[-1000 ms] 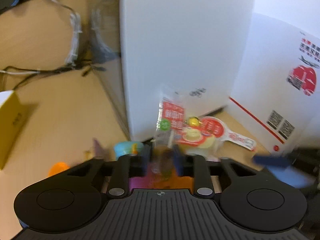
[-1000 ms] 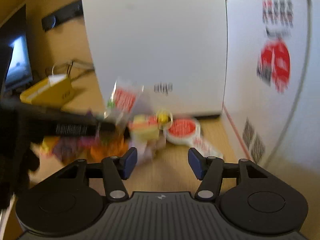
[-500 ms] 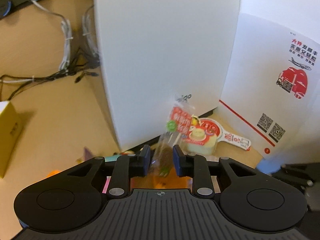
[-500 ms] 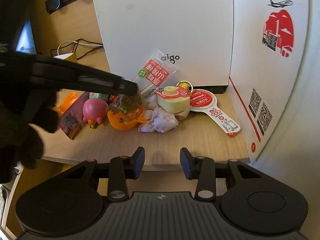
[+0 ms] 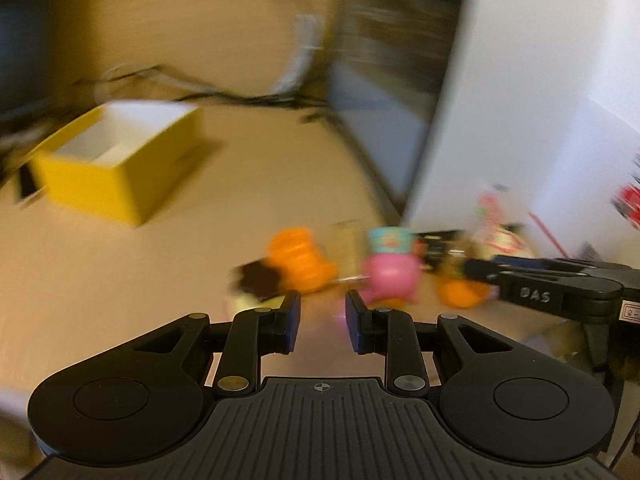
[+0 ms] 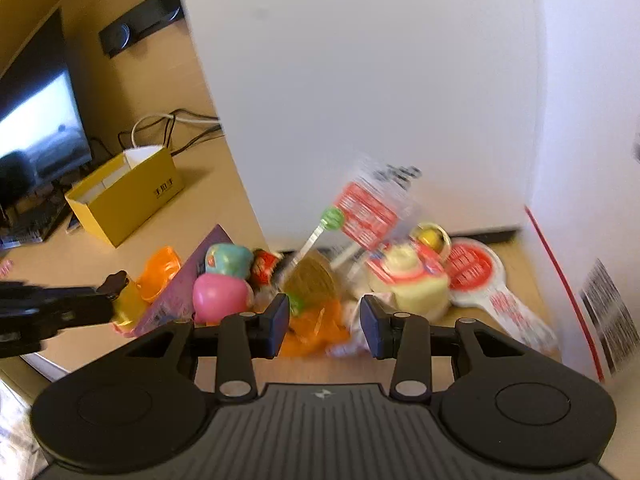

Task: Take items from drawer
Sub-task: 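Withdraw both tools from the desktop back toward the open drawer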

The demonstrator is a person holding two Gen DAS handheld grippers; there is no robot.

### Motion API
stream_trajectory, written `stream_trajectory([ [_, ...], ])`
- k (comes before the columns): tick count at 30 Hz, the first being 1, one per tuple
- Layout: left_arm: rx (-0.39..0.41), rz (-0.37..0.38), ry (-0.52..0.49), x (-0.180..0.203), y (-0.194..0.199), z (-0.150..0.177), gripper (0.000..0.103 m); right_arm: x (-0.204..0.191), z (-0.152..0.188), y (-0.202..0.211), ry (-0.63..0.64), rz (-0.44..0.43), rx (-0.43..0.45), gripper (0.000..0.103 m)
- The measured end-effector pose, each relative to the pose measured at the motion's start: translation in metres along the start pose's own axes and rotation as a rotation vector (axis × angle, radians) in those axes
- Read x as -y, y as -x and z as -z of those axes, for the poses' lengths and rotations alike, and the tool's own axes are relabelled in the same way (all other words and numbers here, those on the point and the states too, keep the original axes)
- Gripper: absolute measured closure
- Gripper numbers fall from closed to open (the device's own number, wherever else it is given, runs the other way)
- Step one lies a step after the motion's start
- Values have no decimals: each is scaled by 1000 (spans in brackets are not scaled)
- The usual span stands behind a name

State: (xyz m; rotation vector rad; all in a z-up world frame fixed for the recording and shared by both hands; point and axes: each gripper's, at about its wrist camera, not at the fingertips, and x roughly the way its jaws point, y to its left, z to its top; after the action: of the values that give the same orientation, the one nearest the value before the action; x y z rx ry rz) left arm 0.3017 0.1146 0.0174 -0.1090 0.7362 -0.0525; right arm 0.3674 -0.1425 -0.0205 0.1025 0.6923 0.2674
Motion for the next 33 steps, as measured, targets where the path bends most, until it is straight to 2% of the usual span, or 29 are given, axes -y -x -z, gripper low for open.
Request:
stream_trajectory([
  [3, -29, -47, 70, -19, 3, 5, 76, -7, -4, -11, 43, 78, 4, 65],
  [6, -40, -72, 72, -23, 6, 6, 76, 1, -8, -16, 5, 69, -4, 64],
  [10, -59, -59, 54, -21, 12, 7, 76, 6, -9, -11, -2, 55, 1, 64],
  [15, -25, -41, 35, -21, 21, 10, 75, 1, -8, 13, 14, 30, 28, 64],
  [19, 41, -60, 39, -35, 44, 22, 75, -8, -4, 51, 32, 6, 73, 59],
  [24, 94, -123, 108, -71, 98, 58, 75, -30, 17, 102, 37, -62, 99, 56],
  [27, 126, -152, 146, -86, 135, 90, 76, -51, 44, 134, 72, -101, 97, 56],
  [31, 150, -164, 192, -83, 178, 138, 76, -79, 91, 174, 87, -135, 65, 56],
  [33, 151, -148, 195, -74, 196, 163, 76, -88, 116, 195, 83, -139, 44, 55],
])
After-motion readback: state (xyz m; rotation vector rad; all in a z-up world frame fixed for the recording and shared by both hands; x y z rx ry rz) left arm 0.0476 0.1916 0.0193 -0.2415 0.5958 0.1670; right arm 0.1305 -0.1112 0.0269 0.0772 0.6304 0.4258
